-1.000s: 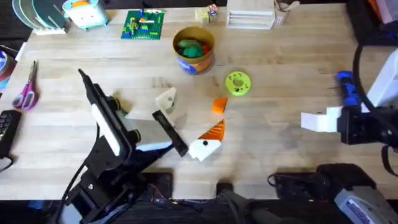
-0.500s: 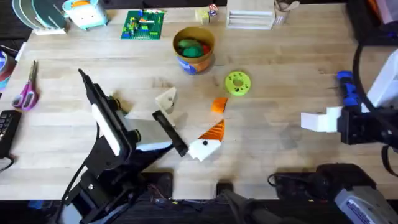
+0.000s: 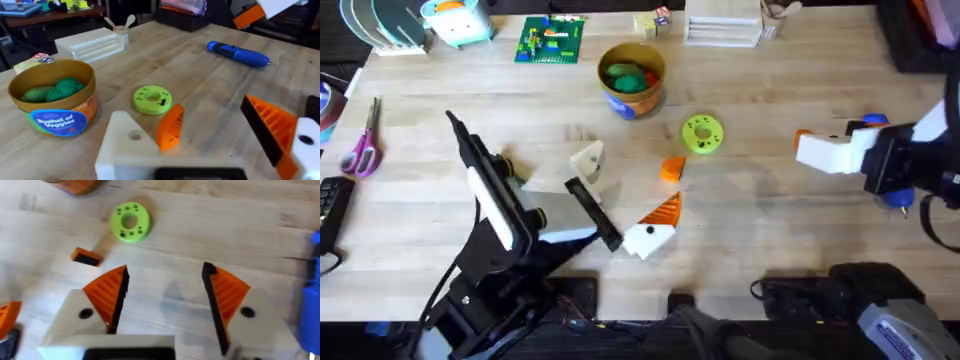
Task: Pick up the gripper from the table and insert it into the empty holder that is missing its gripper. Then pick up a screw, insert it into the mounting hole, and use the screwdriver to tighten it. Finally, clean up the table by picking up the vegetable and placing it into the bucket.
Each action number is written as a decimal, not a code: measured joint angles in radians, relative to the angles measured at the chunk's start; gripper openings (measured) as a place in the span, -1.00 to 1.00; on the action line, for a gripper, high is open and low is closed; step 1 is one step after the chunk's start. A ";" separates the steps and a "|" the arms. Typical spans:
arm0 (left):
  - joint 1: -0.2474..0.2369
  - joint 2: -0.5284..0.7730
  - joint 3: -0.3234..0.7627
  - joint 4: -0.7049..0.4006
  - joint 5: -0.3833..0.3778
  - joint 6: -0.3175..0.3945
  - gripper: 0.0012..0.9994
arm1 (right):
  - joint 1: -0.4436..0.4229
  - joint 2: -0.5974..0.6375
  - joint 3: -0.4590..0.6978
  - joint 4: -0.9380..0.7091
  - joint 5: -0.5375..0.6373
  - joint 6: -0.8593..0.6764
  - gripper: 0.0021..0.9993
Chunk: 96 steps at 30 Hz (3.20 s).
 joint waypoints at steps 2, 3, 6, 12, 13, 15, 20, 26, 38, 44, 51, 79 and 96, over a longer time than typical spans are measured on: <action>0.000 0.000 0.000 0.000 0.000 0.000 0.99 | 0.000 0.000 0.000 0.015 -0.086 0.000 0.77; 0.000 0.000 0.000 0.000 0.000 0.000 0.99 | 0.000 0.000 0.000 0.041 -0.136 0.000 0.77; 0.000 0.000 0.000 0.000 0.000 0.000 0.99 | 0.003 0.013 0.000 0.120 -0.243 0.000 0.77; 0.000 0.000 0.000 0.000 0.000 0.000 0.99 | 0.109 0.155 0.000 0.119 -0.311 -0.051 0.77; 0.000 0.000 0.000 0.000 0.000 0.000 0.99 | 0.140 0.181 0.000 0.120 -0.315 -0.072 0.77; 0.000 0.000 0.000 0.000 0.000 0.000 0.99 | 0.210 0.227 0.000 0.123 -0.320 -0.119 0.77; 0.000 0.000 0.000 0.000 0.000 0.000 0.99 | 0.319 0.317 0.000 0.185 -0.335 -0.183 0.77; 0.000 0.000 0.000 0.000 0.000 0.000 0.99 | 0.423 0.484 0.000 0.263 -0.279 -0.232 0.77; 0.000 0.000 0.000 0.000 0.000 0.000 0.99 | 0.635 0.693 0.000 0.420 -0.039 -0.270 0.70; 0.000 0.000 0.000 0.000 0.000 0.000 0.99 | 0.635 0.705 0.000 0.464 0.000 -0.274 0.43; 0.000 0.000 0.000 0.000 0.000 0.000 0.99 | 0.635 0.713 0.000 0.466 0.007 -0.274 0.30; 0.000 0.000 0.000 0.000 0.000 0.000 0.99 | 0.459 0.325 0.004 0.471 -0.082 -0.065 -0.99; 0.000 0.000 0.000 0.000 0.000 0.000 0.99 | 0.353 0.632 -0.084 0.848 -0.788 0.662 -0.99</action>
